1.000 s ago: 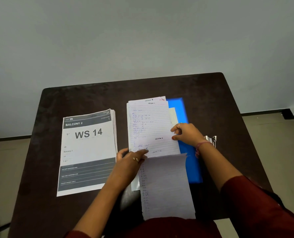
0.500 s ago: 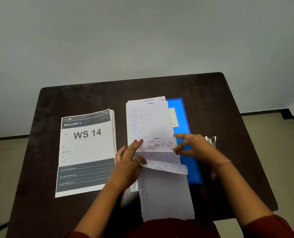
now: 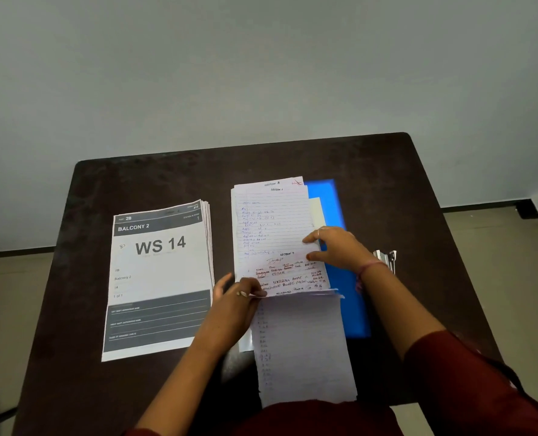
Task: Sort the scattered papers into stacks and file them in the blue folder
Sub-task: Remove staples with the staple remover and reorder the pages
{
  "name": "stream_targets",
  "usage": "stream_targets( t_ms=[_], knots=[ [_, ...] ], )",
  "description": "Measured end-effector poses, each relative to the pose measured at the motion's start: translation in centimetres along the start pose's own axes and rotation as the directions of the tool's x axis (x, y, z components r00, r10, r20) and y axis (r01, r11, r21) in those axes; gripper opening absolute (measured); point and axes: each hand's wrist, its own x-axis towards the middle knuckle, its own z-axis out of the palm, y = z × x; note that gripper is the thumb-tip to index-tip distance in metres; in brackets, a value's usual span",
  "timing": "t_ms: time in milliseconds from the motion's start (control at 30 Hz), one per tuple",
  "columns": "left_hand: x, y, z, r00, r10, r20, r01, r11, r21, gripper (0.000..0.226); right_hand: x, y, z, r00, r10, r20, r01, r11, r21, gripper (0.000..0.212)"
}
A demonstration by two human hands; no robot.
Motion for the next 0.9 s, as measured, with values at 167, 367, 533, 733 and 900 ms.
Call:
stream_targets(
  t_ms=[167, 367, 533, 733, 900],
  knots=[
    [0.4, -0.5, -0.3, 0.981, 0.176, 0.084, -0.182, 0.981, 0.061, 0.046, 1.1, -0.5, -0.1, 0.998, 0.017, 0.065, -0.011, 0.996, -0.092, 0.033],
    [0.0, -0.9, -0.2, 0.983, 0.179, -0.043, -0.177, 0.983, 0.043, 0.037, -2.0, -0.2, -1.0, 0.989, -0.140, 0.056, 0.134, 0.987, 0.091, 0.014],
    [0.6, -1.1, -0.3, 0.994, 0.070, -0.078, -0.090, 0.951, -0.296, 0.023, -6.4, 0.5, -0.5, 0.969, -0.135, 0.209, -0.038, 0.751, 0.659, 0.027],
    [1.3, 0.2, -0.4, 0.959, -0.275, 0.068, 0.255, 0.730, -0.634, 0.022, -8.2, 1.4, 4.7, 0.969, 0.175, 0.174, -0.223, 0.318, 0.921, 0.077],
    [2.4, 0.6, 0.3, 0.827, -0.520, 0.212, 0.420, 0.322, -0.848, 0.057, -8.6, 1.3, 6.6, 0.954, 0.269, 0.134, -0.201, 0.238, 0.950, 0.034]
  ],
)
